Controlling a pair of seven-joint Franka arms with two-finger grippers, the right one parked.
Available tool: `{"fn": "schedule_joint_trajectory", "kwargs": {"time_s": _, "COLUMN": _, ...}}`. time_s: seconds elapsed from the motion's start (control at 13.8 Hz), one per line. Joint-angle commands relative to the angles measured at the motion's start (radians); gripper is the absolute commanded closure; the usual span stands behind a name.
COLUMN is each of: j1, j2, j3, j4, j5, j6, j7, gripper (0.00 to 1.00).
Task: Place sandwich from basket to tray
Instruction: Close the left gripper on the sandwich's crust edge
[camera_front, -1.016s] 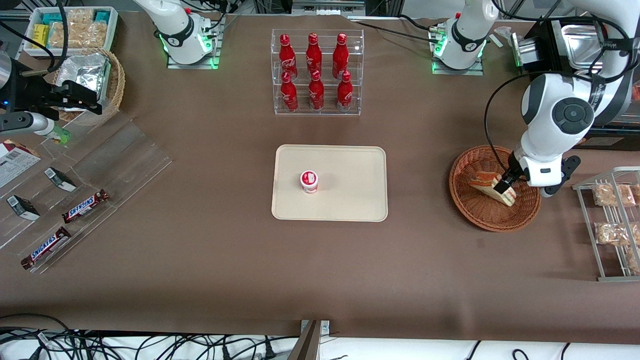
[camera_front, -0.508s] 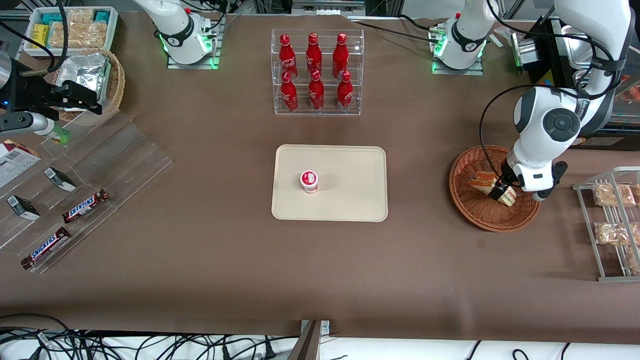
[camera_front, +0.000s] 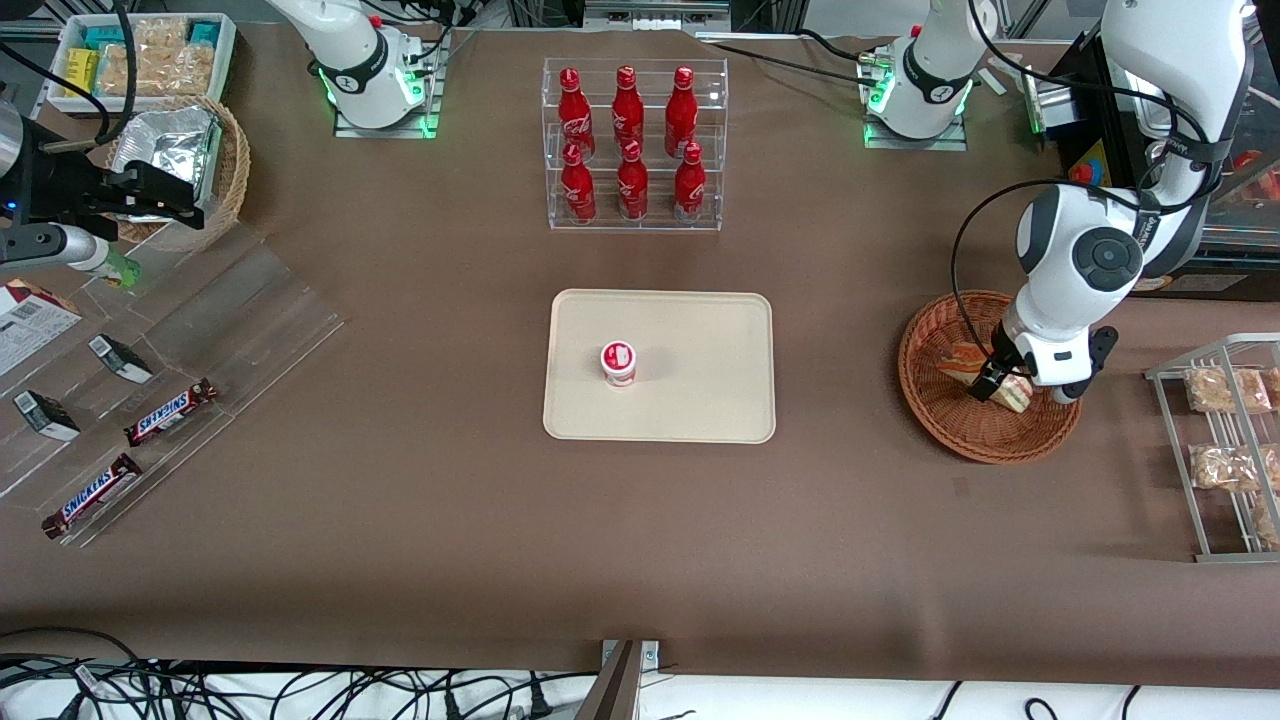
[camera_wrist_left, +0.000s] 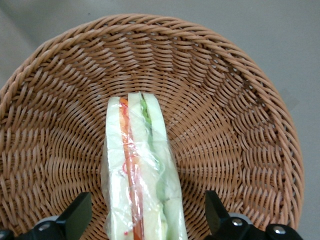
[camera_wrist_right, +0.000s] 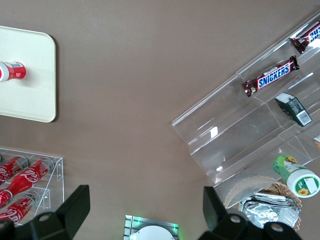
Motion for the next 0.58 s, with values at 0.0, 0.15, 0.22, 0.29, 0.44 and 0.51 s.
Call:
{"fn": "schedule_joint_trajectory", "kwargs": {"time_s": 0.0, "j1": 0.004, "j2": 0.002, "j3": 0.001, "j4": -0.007, "j5": 0.044, "j6": 0.016, "j7": -0.026, "gripper": 0.44}}
{"fn": "schedule_joint_trajectory", "kwargs": {"time_s": 0.15, "j1": 0.004, "j2": 0.002, "j3": 0.001, "j4": -0.01, "j5": 0.079, "j6": 0.016, "j7": -0.039, "gripper": 0.88}}
{"fn": "schedule_joint_trajectory", "kwargs": {"time_s": 0.22, "j1": 0.004, "j2": 0.0, "j3": 0.001, "j4": -0.019, "j5": 0.125, "j6": 0.016, "j7": -0.052, "gripper": 1.0}}
{"fn": "schedule_joint_trajectory", "kwargs": {"time_s": 0.29, "j1": 0.004, "j2": -0.001, "j3": -0.001, "j4": -0.028, "j5": 0.18, "j6": 0.016, "j7": -0.059, "gripper": 1.0}}
{"fn": "schedule_joint_trajectory", "kwargs": {"time_s": 0.44, "j1": 0.004, "j2": -0.016, "j3": -0.004, "j4": -0.028, "j5": 0.205, "j6": 0.007, "j7": -0.105, "gripper": 1.0}}
{"fn": "schedule_joint_trajectory", "kwargs": {"time_s": 0.51, "j1": 0.004, "j2": -0.033, "j3": -0.008, "j4": -0.027, "j5": 0.205, "j6": -0.004, "j7": -0.104, "gripper": 1.0}}
